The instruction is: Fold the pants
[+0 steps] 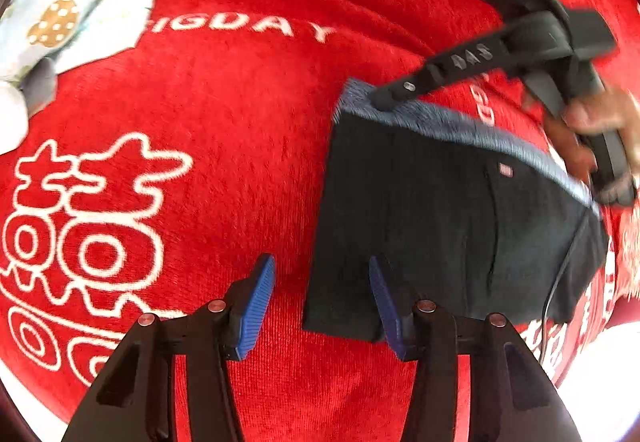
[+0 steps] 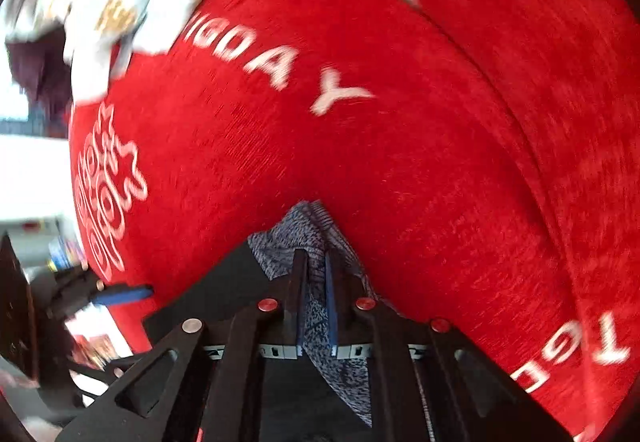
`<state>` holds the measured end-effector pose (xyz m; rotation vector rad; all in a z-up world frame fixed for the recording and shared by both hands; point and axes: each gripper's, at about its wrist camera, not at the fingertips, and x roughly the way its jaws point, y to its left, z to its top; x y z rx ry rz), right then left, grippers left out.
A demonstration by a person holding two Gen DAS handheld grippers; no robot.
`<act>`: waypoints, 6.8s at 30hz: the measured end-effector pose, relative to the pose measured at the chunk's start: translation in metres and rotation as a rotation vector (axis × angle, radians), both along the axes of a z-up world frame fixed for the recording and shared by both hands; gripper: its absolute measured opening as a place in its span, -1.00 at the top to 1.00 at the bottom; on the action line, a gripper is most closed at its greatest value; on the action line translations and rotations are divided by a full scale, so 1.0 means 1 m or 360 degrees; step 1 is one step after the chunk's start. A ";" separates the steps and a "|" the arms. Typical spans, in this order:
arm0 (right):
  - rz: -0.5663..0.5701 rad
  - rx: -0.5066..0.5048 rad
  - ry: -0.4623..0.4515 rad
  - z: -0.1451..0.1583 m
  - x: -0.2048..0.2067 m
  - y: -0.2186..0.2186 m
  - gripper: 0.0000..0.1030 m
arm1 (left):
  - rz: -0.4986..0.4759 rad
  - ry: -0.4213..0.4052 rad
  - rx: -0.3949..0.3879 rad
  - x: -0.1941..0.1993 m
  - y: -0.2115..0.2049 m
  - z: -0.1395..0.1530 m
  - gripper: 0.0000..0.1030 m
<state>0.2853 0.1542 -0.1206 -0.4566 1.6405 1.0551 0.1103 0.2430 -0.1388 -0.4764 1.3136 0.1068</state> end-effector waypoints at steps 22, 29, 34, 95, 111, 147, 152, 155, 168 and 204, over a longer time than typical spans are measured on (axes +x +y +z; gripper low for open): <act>-0.0786 0.0086 -0.0130 0.058 0.018 -0.176 -0.10 | 0.0082 0.0193 0.0193 0.060 -0.056 0.011 -0.60; -0.0981 0.0018 -0.0112 0.088 -0.011 -0.287 -0.25 | -0.0029 0.0195 0.0198 0.083 -0.118 0.030 -0.60; -0.1123 -0.0056 -0.0119 0.095 -0.031 -0.362 -0.26 | -0.0173 0.0199 0.0226 0.101 -0.177 0.039 -0.60; -0.1863 0.0143 -0.0185 0.033 0.072 -0.718 0.78 | -0.0455 0.0197 0.0515 0.277 -0.509 0.013 -0.70; -0.1882 0.0110 0.0008 0.047 -0.032 -0.713 0.07 | -0.0617 0.0249 0.0567 0.121 -0.497 0.029 -0.72; -0.2104 0.0145 0.0172 0.049 -0.084 -0.748 -0.12 | -0.0786 0.0302 0.0491 0.133 -0.564 0.049 -0.71; -0.2136 0.0164 0.0189 0.047 -0.084 -0.753 -0.12 | -0.0775 0.0305 0.0452 0.143 -0.564 0.046 -0.71; -0.2152 0.0171 0.0182 0.046 -0.081 -0.757 -0.12 | -0.0772 0.0304 0.0457 0.149 -0.566 0.044 -0.71; -0.2264 0.0216 0.0214 0.036 -0.066 -0.778 -0.13 | -0.0782 0.0303 0.0442 0.172 -0.581 0.042 -0.71; -0.2791 0.1069 0.0434 -0.019 -0.015 -0.841 0.72 | -0.0528 0.0044 0.0512 0.251 -0.590 0.054 -0.71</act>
